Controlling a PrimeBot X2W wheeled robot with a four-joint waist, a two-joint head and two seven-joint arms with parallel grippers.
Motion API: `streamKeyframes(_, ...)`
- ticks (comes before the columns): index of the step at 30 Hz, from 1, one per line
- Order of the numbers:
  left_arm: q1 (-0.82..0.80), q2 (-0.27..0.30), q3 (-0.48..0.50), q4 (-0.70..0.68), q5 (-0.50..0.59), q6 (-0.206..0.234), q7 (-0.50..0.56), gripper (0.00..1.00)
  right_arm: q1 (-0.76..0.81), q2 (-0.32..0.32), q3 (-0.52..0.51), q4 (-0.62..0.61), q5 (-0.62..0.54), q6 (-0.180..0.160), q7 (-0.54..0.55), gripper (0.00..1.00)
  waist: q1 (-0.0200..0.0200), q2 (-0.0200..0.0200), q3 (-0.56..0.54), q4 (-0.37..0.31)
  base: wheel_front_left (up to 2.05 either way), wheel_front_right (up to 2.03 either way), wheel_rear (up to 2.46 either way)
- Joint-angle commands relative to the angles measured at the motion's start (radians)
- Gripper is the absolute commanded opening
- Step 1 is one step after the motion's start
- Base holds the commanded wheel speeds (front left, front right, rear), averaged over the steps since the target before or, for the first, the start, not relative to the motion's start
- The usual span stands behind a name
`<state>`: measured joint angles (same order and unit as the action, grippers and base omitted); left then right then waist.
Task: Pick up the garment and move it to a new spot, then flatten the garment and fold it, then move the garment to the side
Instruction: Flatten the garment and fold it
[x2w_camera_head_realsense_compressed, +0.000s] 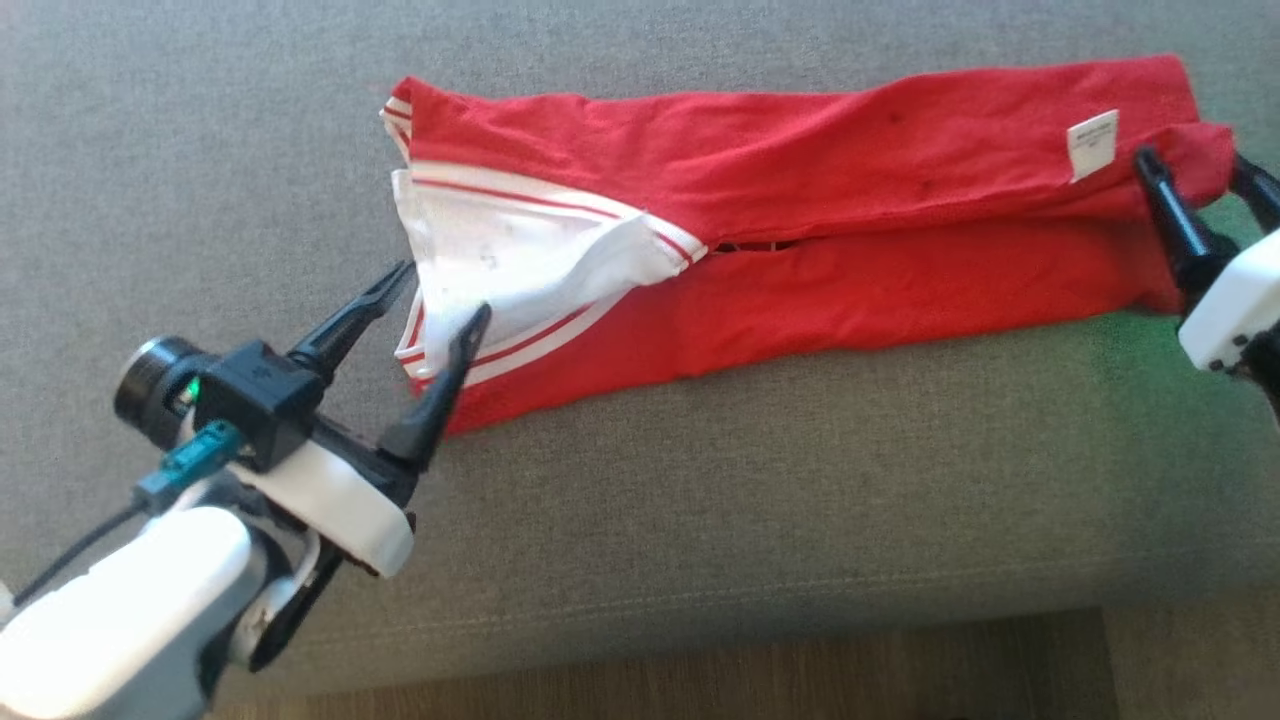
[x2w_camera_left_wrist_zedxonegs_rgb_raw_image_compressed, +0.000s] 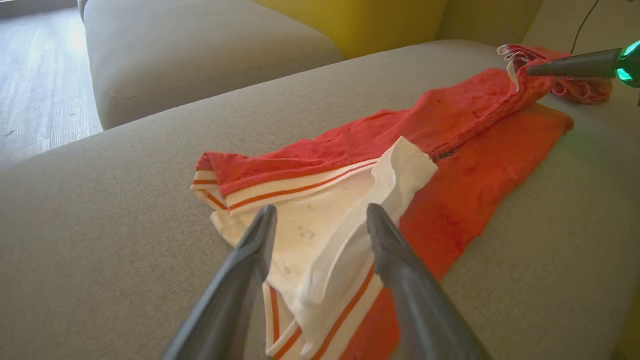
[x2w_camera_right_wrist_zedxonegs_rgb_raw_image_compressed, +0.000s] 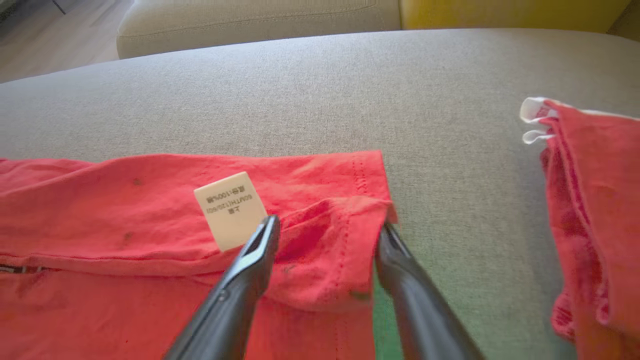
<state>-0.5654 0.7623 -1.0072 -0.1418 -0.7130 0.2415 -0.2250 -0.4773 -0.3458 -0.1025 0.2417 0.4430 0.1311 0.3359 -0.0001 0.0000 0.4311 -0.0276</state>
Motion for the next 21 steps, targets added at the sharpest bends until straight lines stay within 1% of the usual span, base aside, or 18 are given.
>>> streamKeyframes(1, -0.004, 0.027, 0.04, -0.013, -0.004, 0.014, -0.004, 1.0, 0.029, -0.012, -0.007, -0.049, -0.007, 0.0, 0.007, 1.0, 0.0001, 0.0, -0.012, -0.003, 0.0, 0.0, 0.0)
streamKeyframes(3, 0.016, 0.015, 0.047, -0.01, -0.014, 0.037, -0.008, 1.0, 0.052, -0.005, -0.027, -0.077, -0.009, 0.0, 0.013, 1.0, 0.0001, 0.0, -0.026, -0.006, 0.0, 0.0, 0.0)
streamKeyframes(5, 0.039, 0.01, 0.056, -0.01, -0.019, 0.069, -0.013, 1.0, 0.079, 0.008, -0.046, -0.114, -0.003, 0.0, 0.019, 1.0, 0.0001, 0.0, -0.039, -0.011, 0.0, 0.0, 0.0)
streamKeyframes(8, 0.08, -0.012, 0.089, -0.02, -0.02, 0.137, -0.025, 1.0, 0.116, 0.056, -0.081, -0.162, 0.031, 0.0, 0.022, 1.0, 0.0001, 0.0, -0.058, -0.021, 0.0, 0.0, 0.0)
streamKeyframes(10, 0.117, -0.048, 0.121, -0.037, -0.039, 0.17, -0.031, 1.0, 0.136, 0.096, -0.097, -0.179, 0.033, 0.0, 0.022, 1.0, 0.0001, 0.0, -0.07, -0.028, 0.0, 0.0, 0.0)
streamKeyframes(12, 0.148, -0.073, 0.142, -0.044, -0.04, 0.176, -0.035, 1.0, 0.148, 0.126, -0.11, -0.171, 0.005, 0.0, 0.018, 1.0, 0.0001, 0.0, -0.08, -0.033, 0.0, 0.0, 0.0)
streamKeyframes(17, 0.197, -0.116, 0.163, -0.043, 0.0, 0.16, -0.036, 1.0, 0.09, 0.226, -0.181, -0.066, -0.082, 0.0, 0.001, 1.0, 0.0001, 0.0, -0.098, -0.046, 0.0, 0.0, 0.0)
streamKeyframes(21, 0.215, -0.151, 0.179, -0.046, 0.042, 0.151, -0.036, 1.0, 0.002, 0.267, -0.233, 0.048, -0.134, 0.0, -0.03, 1.0, 0.0001, 0.0, -0.103, -0.051, 0.0, 0.0, 0.0)
